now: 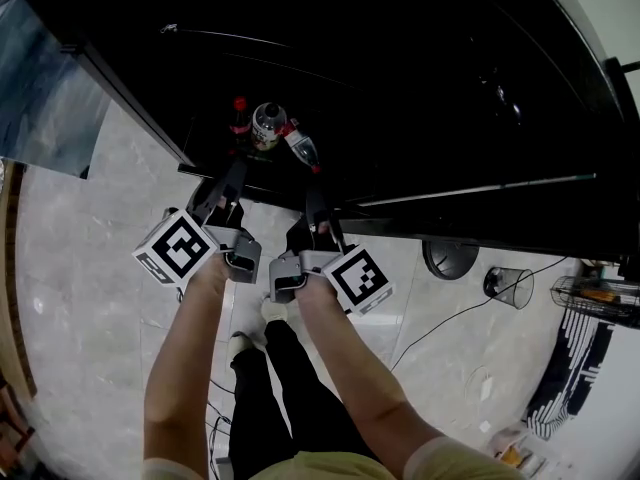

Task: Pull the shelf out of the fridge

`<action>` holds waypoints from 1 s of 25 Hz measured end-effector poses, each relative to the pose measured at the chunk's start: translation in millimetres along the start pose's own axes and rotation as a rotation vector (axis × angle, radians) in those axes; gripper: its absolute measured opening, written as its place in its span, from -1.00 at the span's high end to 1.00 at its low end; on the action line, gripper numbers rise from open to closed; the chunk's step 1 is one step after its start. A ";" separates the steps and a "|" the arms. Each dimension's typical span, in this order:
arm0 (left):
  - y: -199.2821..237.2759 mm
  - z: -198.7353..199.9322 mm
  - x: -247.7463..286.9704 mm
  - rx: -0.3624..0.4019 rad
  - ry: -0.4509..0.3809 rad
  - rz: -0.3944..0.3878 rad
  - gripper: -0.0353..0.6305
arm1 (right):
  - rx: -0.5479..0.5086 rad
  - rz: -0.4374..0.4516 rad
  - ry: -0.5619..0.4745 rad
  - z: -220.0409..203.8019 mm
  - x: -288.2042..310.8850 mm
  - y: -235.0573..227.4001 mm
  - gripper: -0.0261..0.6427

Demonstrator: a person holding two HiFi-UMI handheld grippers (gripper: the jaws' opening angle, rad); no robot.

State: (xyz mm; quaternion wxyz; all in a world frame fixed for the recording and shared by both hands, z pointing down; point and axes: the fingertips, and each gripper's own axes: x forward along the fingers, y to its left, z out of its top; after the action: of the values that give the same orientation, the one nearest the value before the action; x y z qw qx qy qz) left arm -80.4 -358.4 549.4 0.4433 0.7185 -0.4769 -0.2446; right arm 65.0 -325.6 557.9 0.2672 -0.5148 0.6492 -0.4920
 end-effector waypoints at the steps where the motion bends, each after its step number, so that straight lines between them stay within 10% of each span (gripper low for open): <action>1: 0.0 -0.7 -0.8 -0.007 -0.001 -0.003 0.46 | 0.002 0.000 0.002 -1.0 -2.1 0.5 0.70; 25: -15.0 -17.0 -71.7 -0.174 -0.062 -0.001 0.72 | -0.095 0.025 0.057 -17.4 -65.9 18.7 0.67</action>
State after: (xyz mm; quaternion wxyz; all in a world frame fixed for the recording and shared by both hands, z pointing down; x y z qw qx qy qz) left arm -90.7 -284.6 539.5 0.4890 0.6693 -0.4671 -0.3076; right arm 64.1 -258.2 536.8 0.2300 -0.5043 0.6858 -0.4716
